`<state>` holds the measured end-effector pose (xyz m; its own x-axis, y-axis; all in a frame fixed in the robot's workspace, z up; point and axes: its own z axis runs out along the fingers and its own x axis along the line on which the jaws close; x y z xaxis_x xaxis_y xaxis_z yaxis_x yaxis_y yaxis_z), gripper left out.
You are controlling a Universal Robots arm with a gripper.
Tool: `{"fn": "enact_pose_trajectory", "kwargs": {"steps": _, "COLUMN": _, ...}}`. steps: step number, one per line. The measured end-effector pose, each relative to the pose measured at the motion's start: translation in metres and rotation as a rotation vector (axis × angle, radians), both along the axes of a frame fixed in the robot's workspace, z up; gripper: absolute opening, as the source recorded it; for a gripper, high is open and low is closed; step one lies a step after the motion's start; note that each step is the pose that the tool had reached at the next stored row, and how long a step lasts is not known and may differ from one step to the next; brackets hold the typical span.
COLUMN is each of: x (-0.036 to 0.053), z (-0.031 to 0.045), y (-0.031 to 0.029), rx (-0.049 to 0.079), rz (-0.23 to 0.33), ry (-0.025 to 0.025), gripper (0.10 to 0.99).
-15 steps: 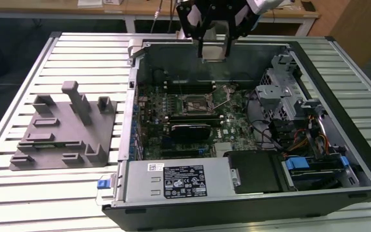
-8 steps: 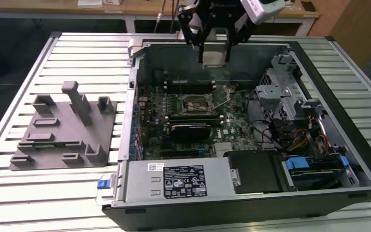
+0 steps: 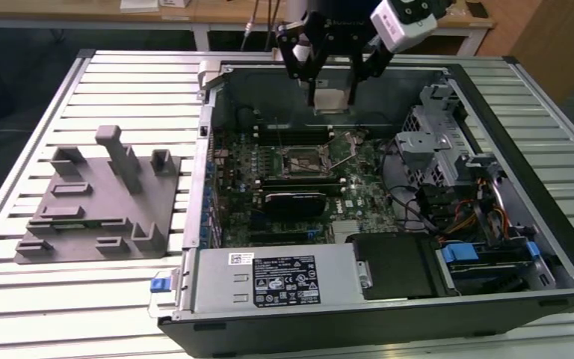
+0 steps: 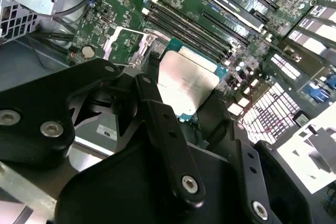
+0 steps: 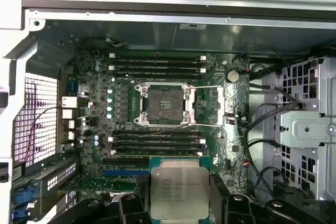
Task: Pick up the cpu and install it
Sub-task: 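Pick up the cpu and move it towards the insertion slot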
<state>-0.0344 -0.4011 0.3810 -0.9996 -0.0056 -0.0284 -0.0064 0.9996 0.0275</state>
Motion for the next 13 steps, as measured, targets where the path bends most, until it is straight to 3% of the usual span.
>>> {"fn": "enact_pose_trajectory", "kwargs": {"steps": 13, "x": 0.0016, "z": -0.0236, "y": 0.0000, "rx": 0.000, "rz": 0.000, "ry": 0.0000, "gripper": 0.541}}
